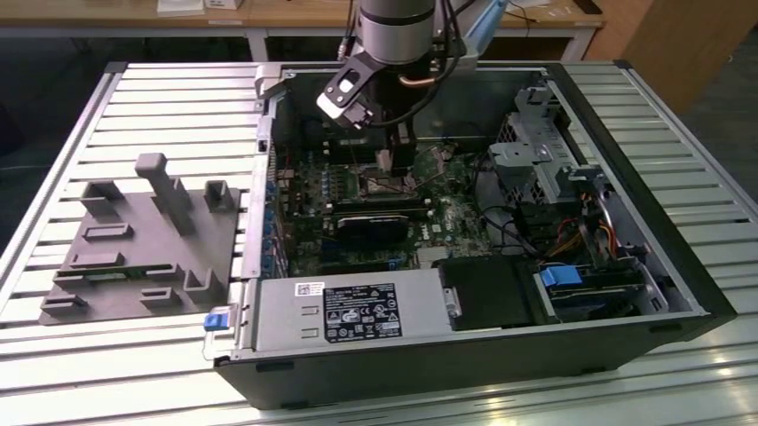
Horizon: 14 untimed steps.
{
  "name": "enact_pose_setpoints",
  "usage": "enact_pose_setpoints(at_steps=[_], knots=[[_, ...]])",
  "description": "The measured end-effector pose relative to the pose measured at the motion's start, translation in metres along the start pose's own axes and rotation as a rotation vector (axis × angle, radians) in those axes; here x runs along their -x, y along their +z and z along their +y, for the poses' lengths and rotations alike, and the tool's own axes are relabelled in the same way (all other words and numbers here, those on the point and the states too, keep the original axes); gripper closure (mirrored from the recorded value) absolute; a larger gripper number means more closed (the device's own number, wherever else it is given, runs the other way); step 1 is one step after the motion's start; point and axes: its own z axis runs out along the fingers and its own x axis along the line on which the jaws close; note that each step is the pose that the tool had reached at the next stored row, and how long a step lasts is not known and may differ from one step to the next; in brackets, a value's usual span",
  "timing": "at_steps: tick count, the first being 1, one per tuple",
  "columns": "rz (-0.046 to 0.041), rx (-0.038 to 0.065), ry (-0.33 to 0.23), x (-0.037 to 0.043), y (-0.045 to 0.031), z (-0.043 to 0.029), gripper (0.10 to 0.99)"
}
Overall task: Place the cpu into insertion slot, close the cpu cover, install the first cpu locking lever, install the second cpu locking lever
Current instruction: 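Place the cpu into insertion slot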
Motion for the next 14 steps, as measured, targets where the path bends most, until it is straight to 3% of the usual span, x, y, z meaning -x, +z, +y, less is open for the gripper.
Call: enact_pose_setpoints(at_steps=[14], knots=[[-0.0133, 0.000, -0.001, -0.0058, 0.0137, -0.0041, 0.545]])
